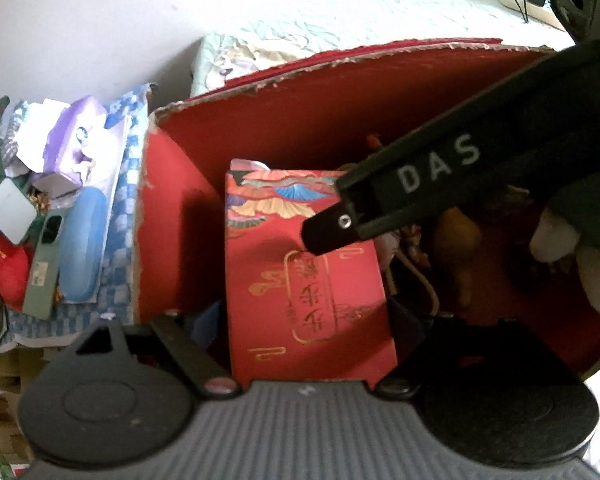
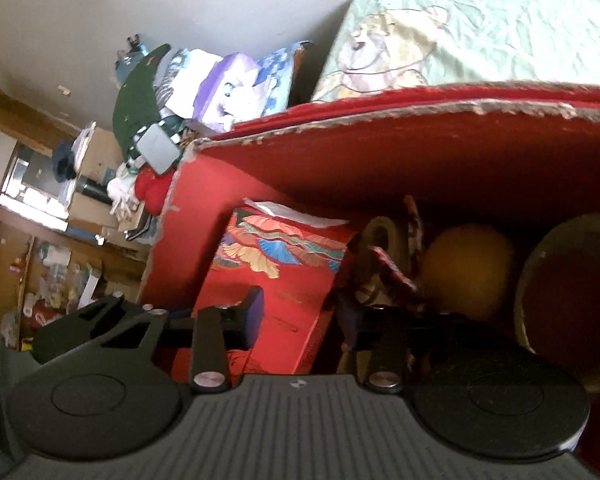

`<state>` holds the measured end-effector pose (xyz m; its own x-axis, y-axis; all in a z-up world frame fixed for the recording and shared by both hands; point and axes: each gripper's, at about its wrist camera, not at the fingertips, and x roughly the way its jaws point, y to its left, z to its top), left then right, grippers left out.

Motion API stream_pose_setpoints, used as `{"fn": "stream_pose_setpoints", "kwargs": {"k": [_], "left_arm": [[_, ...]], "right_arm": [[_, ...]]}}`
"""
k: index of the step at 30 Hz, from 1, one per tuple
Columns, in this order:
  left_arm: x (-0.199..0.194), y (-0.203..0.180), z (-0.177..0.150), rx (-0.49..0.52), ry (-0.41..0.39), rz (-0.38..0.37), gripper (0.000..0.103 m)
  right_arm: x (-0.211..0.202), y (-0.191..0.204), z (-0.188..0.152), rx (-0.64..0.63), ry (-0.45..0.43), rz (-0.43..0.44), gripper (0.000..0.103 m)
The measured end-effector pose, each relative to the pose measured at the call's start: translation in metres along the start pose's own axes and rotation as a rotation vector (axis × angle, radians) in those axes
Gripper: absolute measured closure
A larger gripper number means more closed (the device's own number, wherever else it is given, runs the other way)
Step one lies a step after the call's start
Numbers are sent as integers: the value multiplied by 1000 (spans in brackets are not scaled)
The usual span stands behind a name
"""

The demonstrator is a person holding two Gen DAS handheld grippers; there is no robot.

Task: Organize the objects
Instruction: 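Lower the red gift box into the red box and release it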

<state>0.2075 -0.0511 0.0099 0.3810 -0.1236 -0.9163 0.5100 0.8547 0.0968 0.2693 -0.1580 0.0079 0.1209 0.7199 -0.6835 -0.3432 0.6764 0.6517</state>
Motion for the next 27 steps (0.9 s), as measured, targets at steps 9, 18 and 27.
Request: {"fn": "stream_pose_setpoints", "kwargs": {"k": [9,18,27], "left_arm": [[-7,6,2,-3,-49,11,12],[-4,1,4,-2,-50,1,21],[6,-11,13,12,-54,2,20]], "right_arm": [[-7,-9,-2,50,-60,13,64],[-11,-14,-3,72,-92,6,64],[-13,-15,-4,63,-115,-30,64]]}}
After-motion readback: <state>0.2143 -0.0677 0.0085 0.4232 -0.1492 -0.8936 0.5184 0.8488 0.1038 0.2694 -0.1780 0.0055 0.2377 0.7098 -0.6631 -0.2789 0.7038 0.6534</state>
